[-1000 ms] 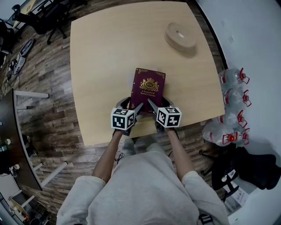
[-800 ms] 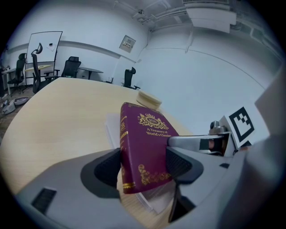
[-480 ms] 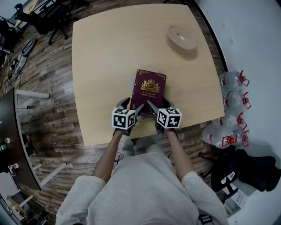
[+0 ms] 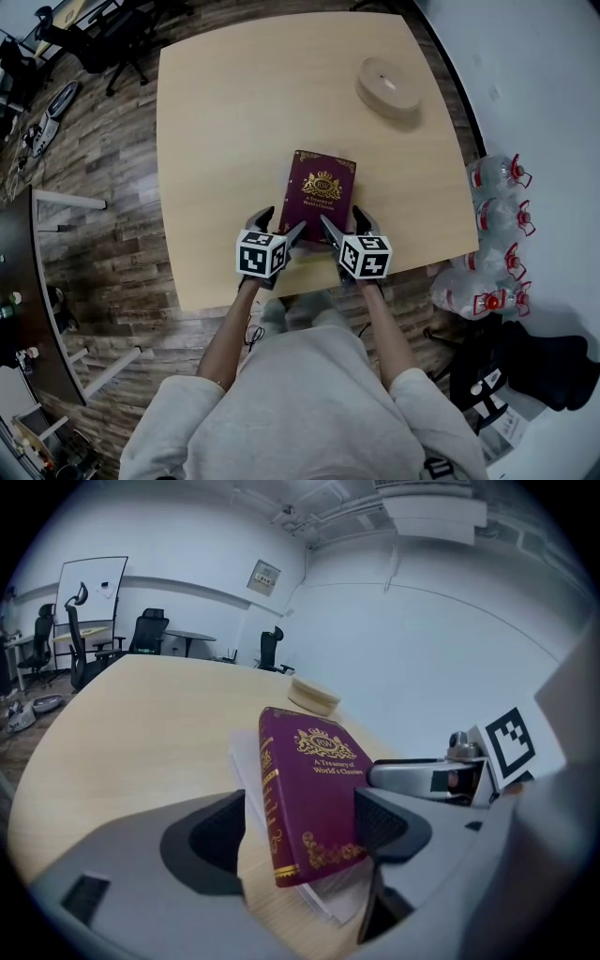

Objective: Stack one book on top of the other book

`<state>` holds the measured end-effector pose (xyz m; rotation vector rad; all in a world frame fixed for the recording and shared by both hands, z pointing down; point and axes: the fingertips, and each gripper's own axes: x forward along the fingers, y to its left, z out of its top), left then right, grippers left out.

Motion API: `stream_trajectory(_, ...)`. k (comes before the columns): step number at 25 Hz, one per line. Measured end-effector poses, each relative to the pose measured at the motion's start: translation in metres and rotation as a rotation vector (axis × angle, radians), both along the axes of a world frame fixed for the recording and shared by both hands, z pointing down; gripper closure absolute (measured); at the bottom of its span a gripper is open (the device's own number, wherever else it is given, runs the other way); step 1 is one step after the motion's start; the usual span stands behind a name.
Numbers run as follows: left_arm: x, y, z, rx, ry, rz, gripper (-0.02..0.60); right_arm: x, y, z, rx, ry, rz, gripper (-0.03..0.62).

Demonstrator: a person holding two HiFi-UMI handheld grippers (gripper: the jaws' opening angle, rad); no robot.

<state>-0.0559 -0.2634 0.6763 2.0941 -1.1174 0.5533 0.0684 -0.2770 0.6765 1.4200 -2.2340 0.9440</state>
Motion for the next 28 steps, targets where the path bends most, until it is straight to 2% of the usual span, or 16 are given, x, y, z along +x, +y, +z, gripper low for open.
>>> stream_trajectory(7, -0.022, -0.008, -0.033, 0.102, -0.008, -0.055, 0.232, -0.004, -0.004, -0.029, 0.094, 0.061, -0.051, 0.274)
stream_trajectory(11, -0.043, -0.009, -0.052, 0.169, -0.04, -0.085, 0.305, -0.015, -0.004, -0.044, 0.152, 0.092, -0.089, 0.337)
stream_trajectory(13, -0.053, -0.008, -0.06, 0.197, -0.058, -0.103, 0.365, -0.019, -0.006, -0.051, 0.177, 0.098, -0.097, 0.386)
stream_trajectory(16, -0.065, -0.003, -0.068, 0.218, -0.062, -0.121, 0.435, -0.027, -0.007, -0.058, 0.204, 0.111, -0.114, 0.444)
stream_trajectory(21, -0.087, 0.008, -0.08, 0.259, -0.102, -0.148, 0.515, -0.042, -0.01, -0.073, 0.27, 0.163, -0.164, 0.548)
stream_trajectory(24, -0.103, 0.012, -0.086, 0.277, -0.131, -0.176, 0.551, -0.053, -0.012, -0.084, 0.306, 0.172, -0.189, 0.585)
stream_trajectory(28, -0.123, 0.017, -0.097, 0.299, -0.15, -0.212, 0.572, -0.066, -0.016, -0.1, 0.334, 0.154, -0.213, 0.589)
